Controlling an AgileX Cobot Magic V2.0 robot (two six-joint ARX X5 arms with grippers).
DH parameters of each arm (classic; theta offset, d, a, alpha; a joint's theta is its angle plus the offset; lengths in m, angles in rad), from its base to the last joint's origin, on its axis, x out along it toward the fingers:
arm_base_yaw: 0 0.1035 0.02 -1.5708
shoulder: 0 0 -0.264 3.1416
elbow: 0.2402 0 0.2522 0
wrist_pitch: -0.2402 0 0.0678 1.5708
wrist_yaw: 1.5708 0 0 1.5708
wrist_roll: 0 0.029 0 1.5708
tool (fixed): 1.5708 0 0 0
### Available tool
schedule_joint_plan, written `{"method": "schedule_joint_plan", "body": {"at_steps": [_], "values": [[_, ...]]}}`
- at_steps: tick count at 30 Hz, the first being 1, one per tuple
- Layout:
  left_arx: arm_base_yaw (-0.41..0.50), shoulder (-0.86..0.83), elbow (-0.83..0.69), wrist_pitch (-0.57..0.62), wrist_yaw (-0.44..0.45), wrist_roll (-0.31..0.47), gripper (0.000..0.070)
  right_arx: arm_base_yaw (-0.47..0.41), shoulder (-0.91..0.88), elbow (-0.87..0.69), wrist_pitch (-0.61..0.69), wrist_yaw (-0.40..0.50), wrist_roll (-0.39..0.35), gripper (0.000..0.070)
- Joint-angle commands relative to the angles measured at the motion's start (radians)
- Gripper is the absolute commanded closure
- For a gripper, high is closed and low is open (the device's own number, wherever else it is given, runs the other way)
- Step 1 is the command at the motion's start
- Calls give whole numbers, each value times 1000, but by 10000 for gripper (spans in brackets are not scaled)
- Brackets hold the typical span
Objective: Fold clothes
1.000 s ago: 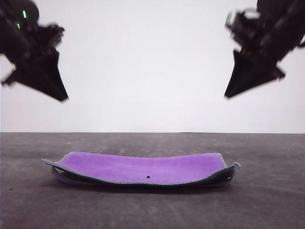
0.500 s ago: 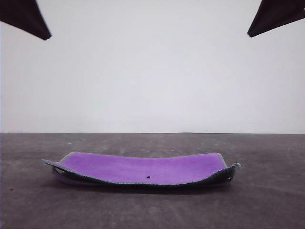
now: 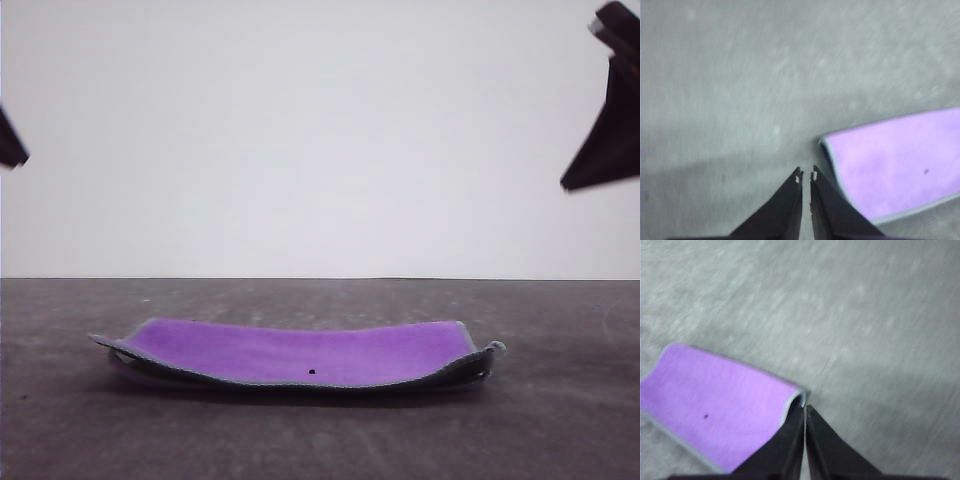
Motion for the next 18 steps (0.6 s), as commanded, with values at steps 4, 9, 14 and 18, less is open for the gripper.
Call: {"method": "schedule_joint_plan", "body": {"at_steps": [4, 9, 14, 18], "values": [[-2, -3, -71, 53, -3, -45, 689, 37, 3, -77, 59, -49, 185, 700], [-2, -3, -118, 112, -4, -74, 688, 104, 4, -131, 79, -52, 252, 700], [-2, -8, -118, 115, -3, -82, 688, 162, 43, -143, 80, -58, 316, 652], [-2, -9, -118, 114, -4, -83, 688, 197, 109, -143, 81, -62, 346, 391]]}}
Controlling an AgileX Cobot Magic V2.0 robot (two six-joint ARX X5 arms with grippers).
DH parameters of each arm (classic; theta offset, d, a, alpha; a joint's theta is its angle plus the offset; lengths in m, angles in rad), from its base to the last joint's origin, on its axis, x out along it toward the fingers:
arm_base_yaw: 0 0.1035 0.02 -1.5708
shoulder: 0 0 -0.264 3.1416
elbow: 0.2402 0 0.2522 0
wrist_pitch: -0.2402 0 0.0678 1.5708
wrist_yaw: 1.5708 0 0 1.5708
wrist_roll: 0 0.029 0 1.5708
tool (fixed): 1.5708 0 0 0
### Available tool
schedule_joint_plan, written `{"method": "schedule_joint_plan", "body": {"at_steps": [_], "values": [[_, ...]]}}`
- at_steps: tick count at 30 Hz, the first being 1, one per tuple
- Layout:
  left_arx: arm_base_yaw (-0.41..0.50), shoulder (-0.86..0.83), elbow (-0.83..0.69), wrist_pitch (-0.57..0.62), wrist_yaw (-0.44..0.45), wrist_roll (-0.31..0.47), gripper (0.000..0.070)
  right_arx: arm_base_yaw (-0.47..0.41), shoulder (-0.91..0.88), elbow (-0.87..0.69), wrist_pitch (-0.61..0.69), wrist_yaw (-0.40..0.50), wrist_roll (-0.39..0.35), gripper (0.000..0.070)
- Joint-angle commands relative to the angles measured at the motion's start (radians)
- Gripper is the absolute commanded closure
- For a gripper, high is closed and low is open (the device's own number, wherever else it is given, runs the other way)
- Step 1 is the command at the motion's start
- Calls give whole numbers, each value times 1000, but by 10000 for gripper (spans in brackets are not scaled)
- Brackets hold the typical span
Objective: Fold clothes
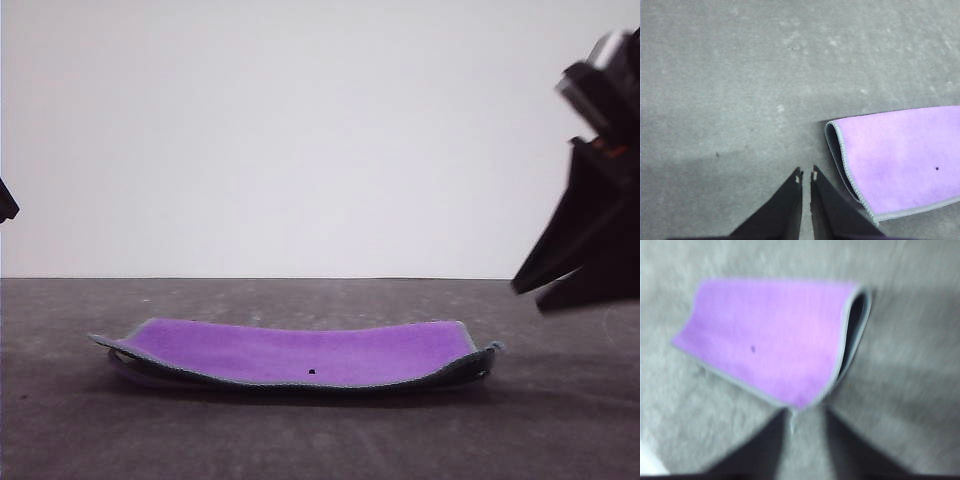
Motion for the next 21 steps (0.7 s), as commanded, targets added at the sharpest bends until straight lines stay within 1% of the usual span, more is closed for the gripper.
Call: {"method": "schedule_joint_plan", "body": {"at_steps": [1, 3, 7, 13, 19, 21], "values": [[-2, 4, 8, 7, 1, -3, 688, 13, 42, -1, 11, -3, 37, 345], [-2, 4, 8, 7, 1, -3, 688, 18, 86, -1, 29, -6, 45, 320], [-2, 3, 8, 6, 1, -3, 688, 19, 162, -1, 101, -17, 72, 320], [-2, 3, 8, 6, 1, -3, 688, 19, 246, 0, 230, -62, 147, 321], [-2, 3, 8, 6, 1, -2, 688, 19, 341, 0, 298, -62, 166, 320], [-2, 3, 8, 7, 1, -2, 688, 19, 361, 0, 344, -62, 190, 321]]}}
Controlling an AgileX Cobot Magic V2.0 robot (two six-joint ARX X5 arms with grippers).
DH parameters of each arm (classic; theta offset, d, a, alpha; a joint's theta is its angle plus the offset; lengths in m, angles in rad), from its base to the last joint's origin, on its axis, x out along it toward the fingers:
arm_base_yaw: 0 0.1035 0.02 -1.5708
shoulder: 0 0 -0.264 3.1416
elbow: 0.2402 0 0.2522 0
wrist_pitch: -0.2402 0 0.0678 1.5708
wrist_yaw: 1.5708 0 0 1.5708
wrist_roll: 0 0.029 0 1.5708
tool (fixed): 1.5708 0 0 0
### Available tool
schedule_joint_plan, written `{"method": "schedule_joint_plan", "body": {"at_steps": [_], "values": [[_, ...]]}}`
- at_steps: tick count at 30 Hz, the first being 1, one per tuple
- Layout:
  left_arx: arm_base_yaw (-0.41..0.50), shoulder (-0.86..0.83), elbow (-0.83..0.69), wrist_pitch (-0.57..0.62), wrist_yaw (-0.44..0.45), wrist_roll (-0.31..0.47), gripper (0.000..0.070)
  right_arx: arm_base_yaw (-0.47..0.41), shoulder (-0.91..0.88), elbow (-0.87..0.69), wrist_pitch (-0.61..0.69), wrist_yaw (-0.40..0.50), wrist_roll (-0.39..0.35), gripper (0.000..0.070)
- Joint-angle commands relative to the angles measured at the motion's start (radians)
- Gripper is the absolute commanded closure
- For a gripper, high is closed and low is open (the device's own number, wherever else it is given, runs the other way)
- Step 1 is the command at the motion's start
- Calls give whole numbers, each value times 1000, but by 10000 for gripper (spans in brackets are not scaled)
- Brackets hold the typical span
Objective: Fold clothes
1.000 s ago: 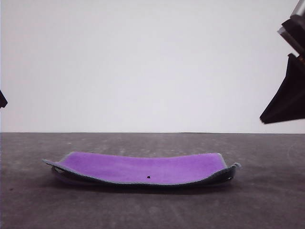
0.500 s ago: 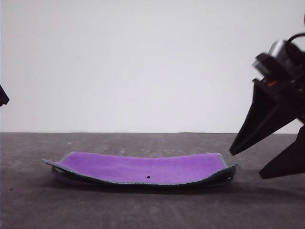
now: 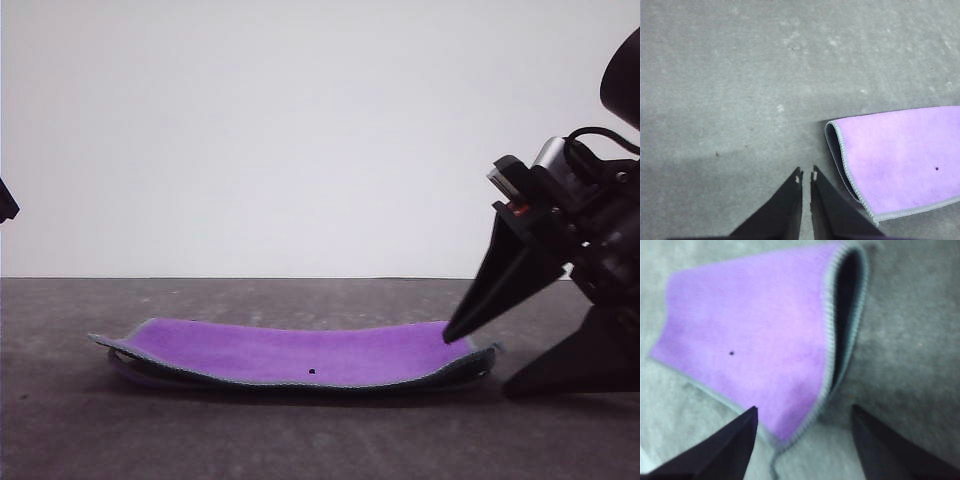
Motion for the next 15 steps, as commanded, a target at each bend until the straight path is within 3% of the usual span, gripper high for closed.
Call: {"method": "schedule_joint_plan", "body": {"at_steps": [1, 9, 11, 14, 15], "values": [[-2, 3, 8, 8, 1, 0, 688, 5, 27, 2, 40, 0, 39, 321], [-2, 3, 8, 11, 1, 3, 688, 5, 117, 6, 149, -54, 100, 348], [-2, 3, 8, 12, 1, 3, 688, 5, 129, 7, 178, -59, 107, 431], [-2, 3, 8, 12, 1, 3, 688, 5, 130, 15, 198, -61, 105, 647], [-2, 3, 8, 12, 1, 3, 688, 5, 130, 18, 203, -63, 105, 688]]}}
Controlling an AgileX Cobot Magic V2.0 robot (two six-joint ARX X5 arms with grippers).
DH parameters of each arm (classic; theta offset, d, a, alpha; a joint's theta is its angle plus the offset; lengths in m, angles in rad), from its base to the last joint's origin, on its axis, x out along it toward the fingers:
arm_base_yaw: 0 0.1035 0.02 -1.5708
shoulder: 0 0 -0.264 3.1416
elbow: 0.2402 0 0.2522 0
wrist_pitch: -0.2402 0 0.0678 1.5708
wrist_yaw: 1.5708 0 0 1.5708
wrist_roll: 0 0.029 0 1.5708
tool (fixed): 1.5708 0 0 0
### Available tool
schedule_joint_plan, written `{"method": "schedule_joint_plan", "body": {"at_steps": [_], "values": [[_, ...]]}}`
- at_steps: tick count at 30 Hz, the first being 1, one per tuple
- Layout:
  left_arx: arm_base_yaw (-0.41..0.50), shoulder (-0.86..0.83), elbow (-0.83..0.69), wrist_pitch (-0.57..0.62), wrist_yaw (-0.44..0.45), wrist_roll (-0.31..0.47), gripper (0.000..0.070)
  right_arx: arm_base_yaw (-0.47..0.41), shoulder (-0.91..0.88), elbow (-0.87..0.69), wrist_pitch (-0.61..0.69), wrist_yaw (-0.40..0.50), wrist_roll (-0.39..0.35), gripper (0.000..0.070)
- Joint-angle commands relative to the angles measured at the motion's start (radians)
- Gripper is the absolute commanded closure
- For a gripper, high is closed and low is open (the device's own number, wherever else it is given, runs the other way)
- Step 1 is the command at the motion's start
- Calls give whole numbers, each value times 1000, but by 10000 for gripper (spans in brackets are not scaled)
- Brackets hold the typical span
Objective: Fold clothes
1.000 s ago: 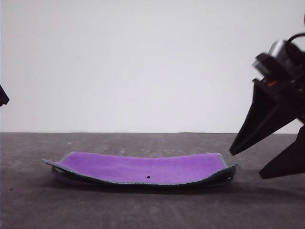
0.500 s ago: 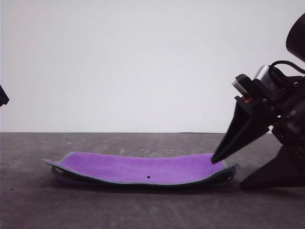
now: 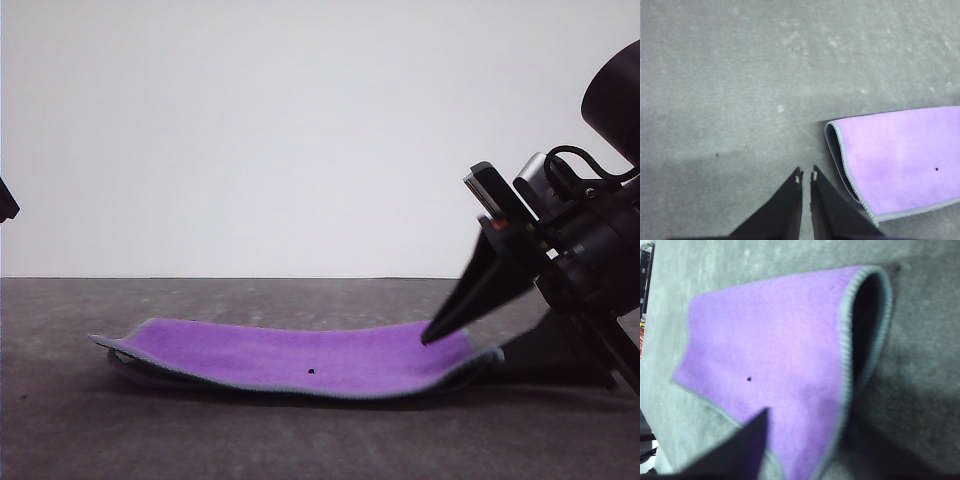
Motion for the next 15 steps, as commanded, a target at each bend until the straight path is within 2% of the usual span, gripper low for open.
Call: {"method": "schedule_joint_plan", "body": {"at_steps": [1, 6, 15], "values": [[-2, 3, 8, 10, 1, 3, 688, 5, 13, 20, 20, -9, 9, 700], [-2, 3, 8, 11, 1, 3, 688, 15, 13, 41, 44, -52, 10, 700], [-2, 3, 8, 28, 1, 2, 688, 102, 13, 105, 48, -55, 11, 700]]}}
